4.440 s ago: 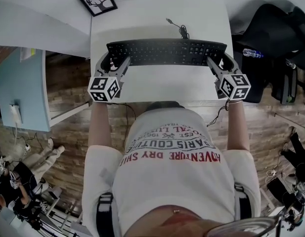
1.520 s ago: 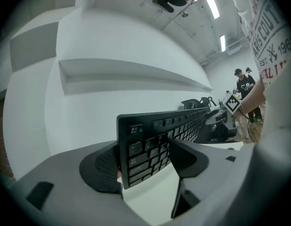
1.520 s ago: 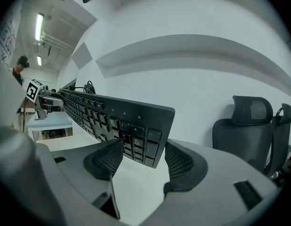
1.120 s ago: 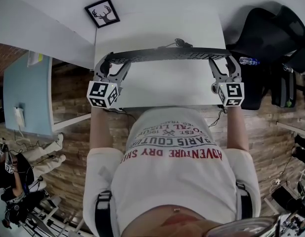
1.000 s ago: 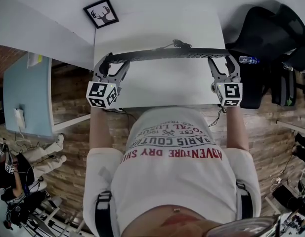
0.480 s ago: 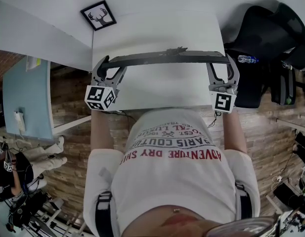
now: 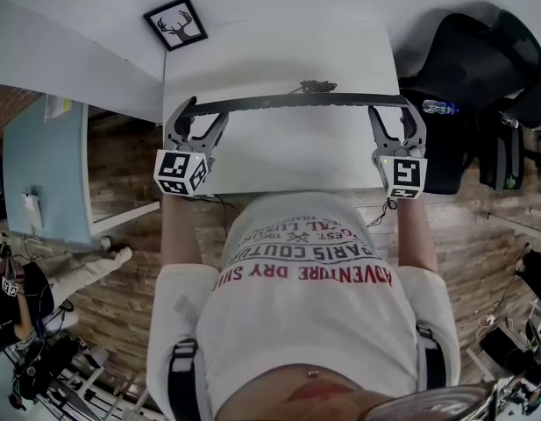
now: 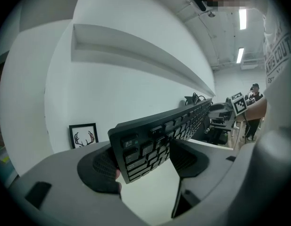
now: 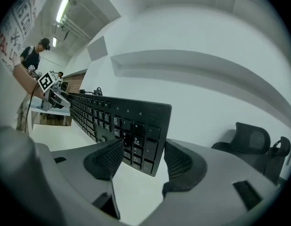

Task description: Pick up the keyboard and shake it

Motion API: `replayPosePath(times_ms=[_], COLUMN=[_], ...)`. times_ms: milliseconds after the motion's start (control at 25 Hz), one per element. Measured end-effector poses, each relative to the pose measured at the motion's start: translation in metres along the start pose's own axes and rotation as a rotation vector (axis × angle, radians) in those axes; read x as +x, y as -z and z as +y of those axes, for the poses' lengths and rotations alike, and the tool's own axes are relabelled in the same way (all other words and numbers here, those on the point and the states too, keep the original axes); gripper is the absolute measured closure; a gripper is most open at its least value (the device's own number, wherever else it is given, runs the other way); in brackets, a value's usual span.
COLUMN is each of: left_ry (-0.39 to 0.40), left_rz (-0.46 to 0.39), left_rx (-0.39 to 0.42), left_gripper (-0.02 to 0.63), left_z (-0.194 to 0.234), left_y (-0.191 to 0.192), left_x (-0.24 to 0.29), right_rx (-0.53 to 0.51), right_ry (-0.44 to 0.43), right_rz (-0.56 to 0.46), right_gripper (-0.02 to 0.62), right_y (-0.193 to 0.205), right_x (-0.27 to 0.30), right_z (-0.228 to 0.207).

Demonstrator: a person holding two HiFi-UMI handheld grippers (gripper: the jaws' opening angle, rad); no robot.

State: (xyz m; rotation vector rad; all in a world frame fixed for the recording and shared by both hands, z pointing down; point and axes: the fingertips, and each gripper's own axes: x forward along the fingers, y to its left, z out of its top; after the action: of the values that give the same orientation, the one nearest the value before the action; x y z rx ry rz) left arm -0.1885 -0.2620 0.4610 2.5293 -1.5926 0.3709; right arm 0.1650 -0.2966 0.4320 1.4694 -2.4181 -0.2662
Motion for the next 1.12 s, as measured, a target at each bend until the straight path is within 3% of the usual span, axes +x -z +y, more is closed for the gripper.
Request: replayPosePath(times_ms=[240, 360, 680, 1120], left_ry=[-0.016, -0.013, -0.020, -0.018], left_rz=[0.070, 0.097, 0.150, 0.152], left_rx=[0.058, 0.075, 0.057, 0.056], left_gripper=[0.278, 0.278, 0.278, 0.278], left_z=[-0.004, -0.007, -0.008, -0.007], left_y=[0.009, 0.014, 0.030, 0.031], left_x=[-0.003, -0.002, -0.004, -0.002], right_rx=[0.215, 0.265, 0.313, 0.316], right_ry=[-0.079, -0.098, -0.116, -0.117], right_rz=[0.163, 0.205, 0.286, 0.298], right_gripper=[0.307, 0.307, 0.307, 0.310], right_y=[0.045, 0.061, 0.082, 0.084], right_x=[0.009, 0.009, 0.010, 0.010], right_z=[0.010, 0.016, 0.028, 0.028])
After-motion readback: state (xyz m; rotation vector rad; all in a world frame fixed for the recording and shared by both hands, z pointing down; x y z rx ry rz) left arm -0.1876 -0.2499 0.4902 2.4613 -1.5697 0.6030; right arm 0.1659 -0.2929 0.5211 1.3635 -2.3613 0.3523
